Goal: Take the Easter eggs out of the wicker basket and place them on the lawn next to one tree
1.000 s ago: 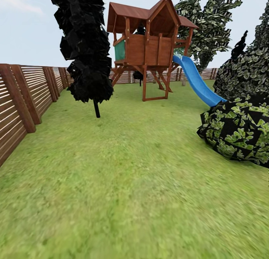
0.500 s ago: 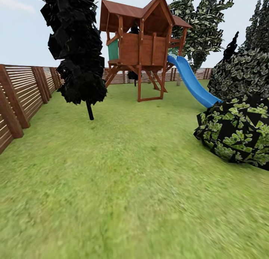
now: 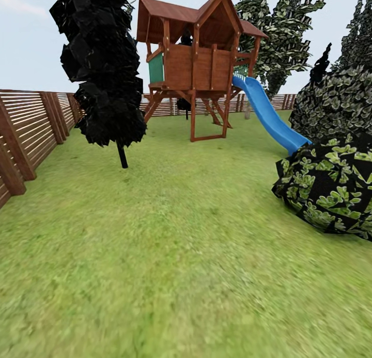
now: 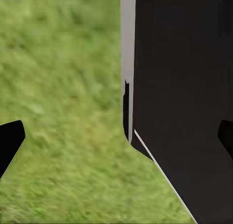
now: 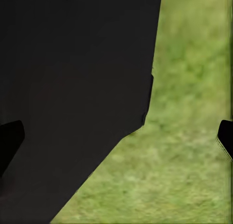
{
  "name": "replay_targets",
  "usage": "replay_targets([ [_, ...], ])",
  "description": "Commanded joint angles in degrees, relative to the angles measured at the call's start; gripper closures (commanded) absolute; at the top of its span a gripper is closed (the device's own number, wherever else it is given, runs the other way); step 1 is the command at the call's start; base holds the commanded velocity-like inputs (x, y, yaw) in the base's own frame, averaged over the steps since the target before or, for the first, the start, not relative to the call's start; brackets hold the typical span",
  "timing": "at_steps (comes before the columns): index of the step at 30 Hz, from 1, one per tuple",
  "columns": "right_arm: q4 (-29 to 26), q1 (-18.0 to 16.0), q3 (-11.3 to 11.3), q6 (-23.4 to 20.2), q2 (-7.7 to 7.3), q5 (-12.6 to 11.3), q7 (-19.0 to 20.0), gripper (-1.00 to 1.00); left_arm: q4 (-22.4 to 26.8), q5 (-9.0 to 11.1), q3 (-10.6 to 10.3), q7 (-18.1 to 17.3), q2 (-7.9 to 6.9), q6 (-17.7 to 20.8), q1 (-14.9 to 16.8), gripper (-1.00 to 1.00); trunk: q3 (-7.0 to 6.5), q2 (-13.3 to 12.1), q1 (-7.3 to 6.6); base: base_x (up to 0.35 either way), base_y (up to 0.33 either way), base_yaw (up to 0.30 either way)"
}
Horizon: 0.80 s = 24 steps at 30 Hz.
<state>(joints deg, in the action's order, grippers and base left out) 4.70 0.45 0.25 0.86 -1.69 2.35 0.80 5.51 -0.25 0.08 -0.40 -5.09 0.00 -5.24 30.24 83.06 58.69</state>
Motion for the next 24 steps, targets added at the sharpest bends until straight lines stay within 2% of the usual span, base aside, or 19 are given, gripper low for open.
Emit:
replay_targets([
  [1,0.04,-0.01,0.01,0.10,-0.05,0.26,0.08,-1.00,0.11,-0.02,0.01,-0.04,-0.01,0.00,-0.04,-1.00,0.03,0.01,0.04,0.334,0.000,0.000],
  [24,0.05,-0.01,0.01,0.10,-0.25,0.20,0.08,-1.00,0.11,-0.03,0.01,-0.04,-0.01,0.00,-0.04,-1.00,0.03,0.01,0.04,0.334,0.000,0.000],
])
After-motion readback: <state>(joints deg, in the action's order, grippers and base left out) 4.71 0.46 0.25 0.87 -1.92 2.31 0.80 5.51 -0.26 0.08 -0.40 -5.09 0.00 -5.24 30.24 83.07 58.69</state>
